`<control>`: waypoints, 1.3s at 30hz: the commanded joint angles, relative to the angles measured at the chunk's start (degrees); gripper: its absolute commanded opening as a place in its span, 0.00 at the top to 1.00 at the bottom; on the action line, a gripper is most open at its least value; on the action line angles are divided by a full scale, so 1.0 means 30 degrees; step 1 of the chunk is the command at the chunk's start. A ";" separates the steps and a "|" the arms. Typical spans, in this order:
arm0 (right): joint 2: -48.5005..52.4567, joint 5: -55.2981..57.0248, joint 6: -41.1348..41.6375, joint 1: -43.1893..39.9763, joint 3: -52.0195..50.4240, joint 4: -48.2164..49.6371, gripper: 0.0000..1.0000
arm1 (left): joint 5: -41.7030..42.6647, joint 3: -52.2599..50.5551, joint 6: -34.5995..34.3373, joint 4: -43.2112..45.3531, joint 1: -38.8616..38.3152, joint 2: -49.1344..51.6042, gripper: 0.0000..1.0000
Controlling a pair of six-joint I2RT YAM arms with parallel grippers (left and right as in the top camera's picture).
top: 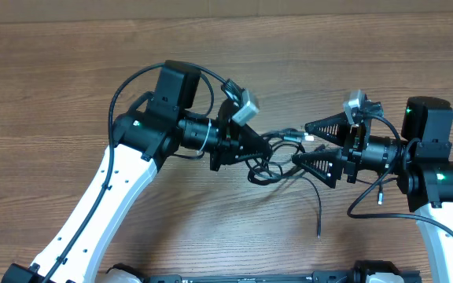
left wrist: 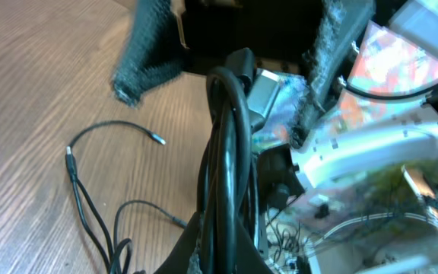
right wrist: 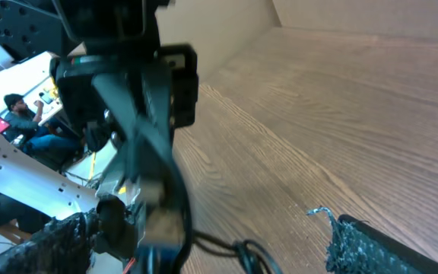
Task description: Untangle cables
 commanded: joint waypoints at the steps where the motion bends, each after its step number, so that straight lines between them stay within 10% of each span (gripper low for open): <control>1: 0.0029 -0.0313 0.0015 0.0007 0.0408 0.0386 0.07 | 0.0801 0.0058 0.2346 -0.0350 -0.0044 -0.0066 0.96; 9: 0.0029 -0.0554 0.0015 0.0015 0.0408 0.0619 0.46 | 0.0816 0.0058 0.2339 0.0146 -0.0117 -0.0066 0.96; 15: 0.0029 -0.1158 0.0015 0.0015 0.0408 0.0568 0.51 | 0.0889 0.0058 0.1836 0.1545 -0.0561 -0.0066 0.96; 22: 0.0029 -0.1151 0.0015 0.0007 0.0408 0.0576 0.95 | -0.0605 0.0058 0.0882 0.1566 -0.0576 -0.0066 0.96; 39: 0.0029 -0.1144 0.0015 0.0007 0.0408 0.0765 0.96 | -1.8906 0.0058 -1.1606 -0.2025 -0.0539 -0.0066 0.96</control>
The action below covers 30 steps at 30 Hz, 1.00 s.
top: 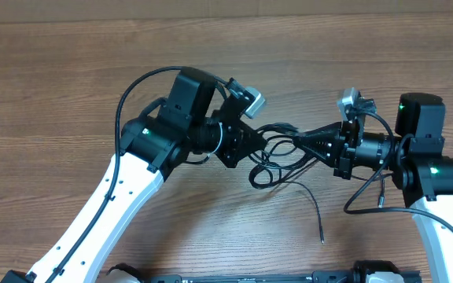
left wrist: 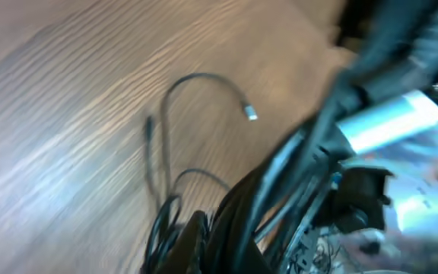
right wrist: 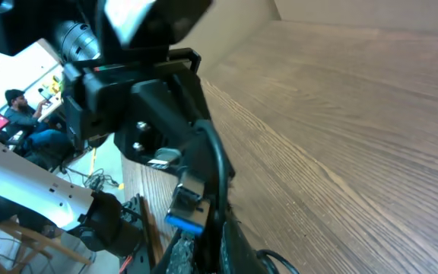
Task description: Untangle cables
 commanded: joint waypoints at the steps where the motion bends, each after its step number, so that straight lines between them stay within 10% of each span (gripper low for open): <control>1: -0.0568 -0.1515 -0.0051 -0.0423 0.0415 0.0393 0.96 | -0.9493 -0.0452 -0.5042 -0.1552 0.0984 0.0335 0.96; 10: -0.0568 -0.1464 -0.0051 -0.0423 0.0415 0.0401 0.96 | -0.8910 -0.0452 -0.5778 -0.1647 0.0984 0.0335 0.96; 14: -0.0568 -0.1457 -0.0051 -0.0423 0.0415 0.0401 0.95 | -0.5705 -0.0452 -0.2433 -0.1093 0.0976 0.0335 0.96; 20: -0.0568 -0.0211 -0.0066 -0.0423 0.0415 0.0401 0.60 | 0.3541 -0.0452 0.7533 -0.1559 0.0976 0.0335 0.96; 22: -0.0568 0.1348 -0.0066 -0.0423 0.0415 0.0393 0.29 | 0.4699 -0.0452 0.9209 -0.1916 0.0984 0.0335 0.96; 30: -0.0568 0.3993 -0.0058 -0.0415 0.0415 0.0248 0.13 | 0.6506 -0.0452 1.2852 -0.3366 0.0976 0.0335 0.96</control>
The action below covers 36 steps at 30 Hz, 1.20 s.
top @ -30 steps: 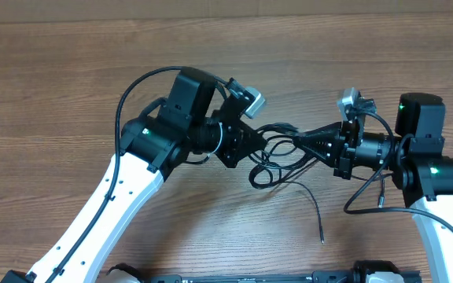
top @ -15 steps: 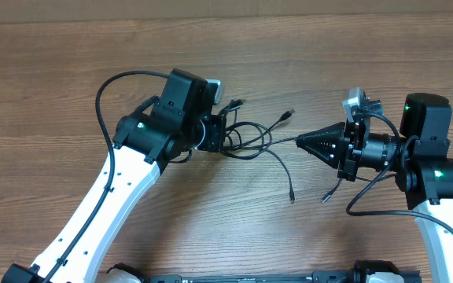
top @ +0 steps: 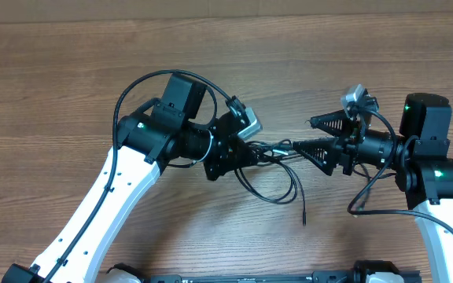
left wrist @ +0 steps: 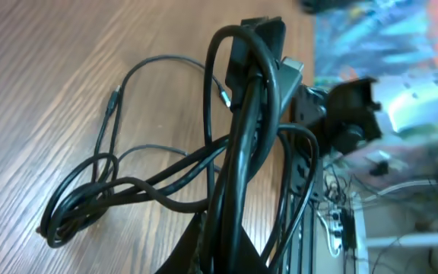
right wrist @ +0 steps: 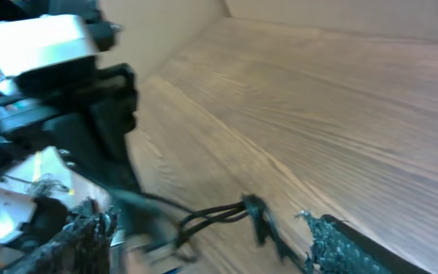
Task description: Untangle cables
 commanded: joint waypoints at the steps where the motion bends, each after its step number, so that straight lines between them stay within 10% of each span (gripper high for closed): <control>1: -0.0270 0.0940 0.0000 -0.0131 0.0408 -0.0087 0.13 | 0.2761 -0.0022 0.3402 -0.0357 0.0022 -0.0015 0.96; 12: -0.0270 -0.1093 -0.0015 -0.0117 0.0408 -0.0831 0.12 | 0.3730 -0.0022 0.5464 0.0510 0.0029 -0.0015 0.96; 20: -0.0270 -0.1231 -0.0219 -0.0117 0.0401 -0.2382 0.14 | 0.3665 -0.0022 -0.0095 0.5071 0.0029 -0.0015 0.96; 36: -0.0270 -0.3096 -0.1224 -0.0095 0.0408 -0.2754 0.15 | 0.0364 -0.0022 -0.4058 0.6047 0.0029 -0.0015 0.96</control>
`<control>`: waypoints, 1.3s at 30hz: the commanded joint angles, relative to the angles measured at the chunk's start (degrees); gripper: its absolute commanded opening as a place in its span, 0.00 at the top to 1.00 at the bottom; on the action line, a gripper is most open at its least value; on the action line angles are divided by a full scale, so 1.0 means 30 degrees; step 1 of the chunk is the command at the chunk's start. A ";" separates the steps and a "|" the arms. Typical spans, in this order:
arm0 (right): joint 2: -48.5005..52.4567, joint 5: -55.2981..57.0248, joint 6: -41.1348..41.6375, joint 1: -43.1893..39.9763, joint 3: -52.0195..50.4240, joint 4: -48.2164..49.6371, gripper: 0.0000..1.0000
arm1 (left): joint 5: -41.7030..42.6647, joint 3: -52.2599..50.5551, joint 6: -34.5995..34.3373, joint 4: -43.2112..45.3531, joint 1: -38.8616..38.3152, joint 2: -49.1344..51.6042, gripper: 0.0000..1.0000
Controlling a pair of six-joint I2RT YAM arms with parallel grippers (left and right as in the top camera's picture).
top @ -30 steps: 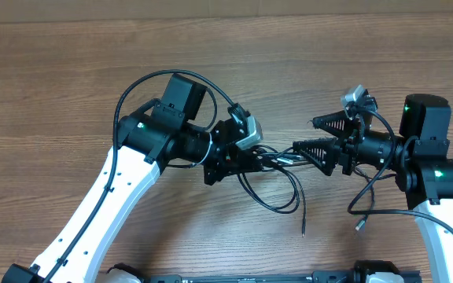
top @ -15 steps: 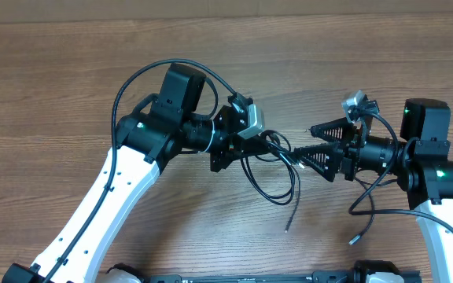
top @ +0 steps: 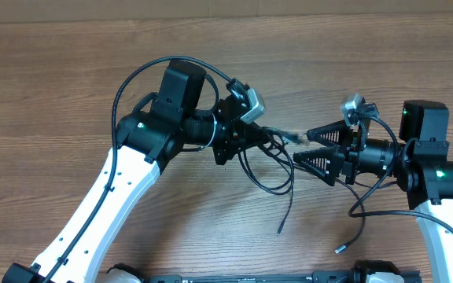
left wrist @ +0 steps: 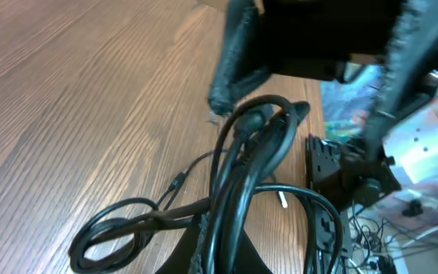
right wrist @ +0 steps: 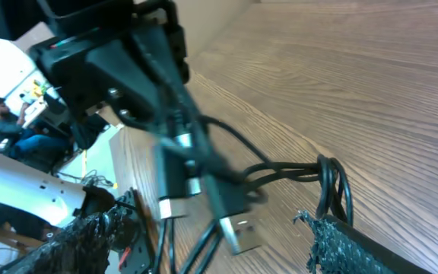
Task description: Untangle cables
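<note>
A bundle of black cables (top: pixel 267 161) hangs from my left gripper (top: pixel 246 145), which is shut on it; the strands run up between its fingers (left wrist: pixel 230 228). One loop (left wrist: pixel 120 228) lies on the wood, and a free end (top: pixel 279 232) points toward the front. Silver USB plugs (right wrist: pixel 234 228) stick out of the bundle toward my right gripper (top: pixel 311 147). It is open, with the plugs between its fingers (right wrist: pixel 356 243) but not pinched. Another cable loop (right wrist: pixel 333 186) lies beside its right finger.
Wood-grain table (top: pixel 69 94) all round. A thin cable with a small plug end (top: pixel 338 249) lies near the front right, below the right arm (top: pixel 435 177). The left arm (top: pixel 132 181) crosses the front left.
The left gripper has shifted slightly right and back with the bundle. The right gripper is still open, now lower, with the plugs between its fingers. The free cable end lies farther left and forward.
First the right gripper stood open beside the bundle held by the left gripper. Then it was shut on strands of the bundle. Later it was open again with cables stretched between the two grippers. Now the loops hang slack and plugs point at the open right gripper.
</note>
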 commanded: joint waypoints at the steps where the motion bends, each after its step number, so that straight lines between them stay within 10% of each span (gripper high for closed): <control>1: -0.0255 -0.1129 -0.0452 0.0109 0.0379 -0.0022 0.15 | -0.0313 0.0153 -0.1690 0.0546 -0.0044 -0.0029 0.96; 13: -0.0255 -0.1297 -0.2339 0.0102 0.0379 0.0707 0.16 | 0.6921 0.0153 -0.0022 0.1450 -0.0867 -0.0029 0.96; 19: -0.0255 -0.1297 -0.2455 0.0102 0.0379 0.0714 0.96 | 0.6739 0.0153 -0.0168 0.1902 -0.0605 -0.0029 0.96; 30: -0.0255 -0.1639 -0.2448 0.0102 0.0386 0.1144 0.96 | 0.3096 0.0153 -0.1923 0.0911 -0.0634 -0.0029 0.96; 39: -0.0255 -0.2171 -0.2448 0.0102 0.0386 0.1501 0.69 | 0.3104 0.0153 -0.2178 0.0925 -0.0685 -0.0029 0.96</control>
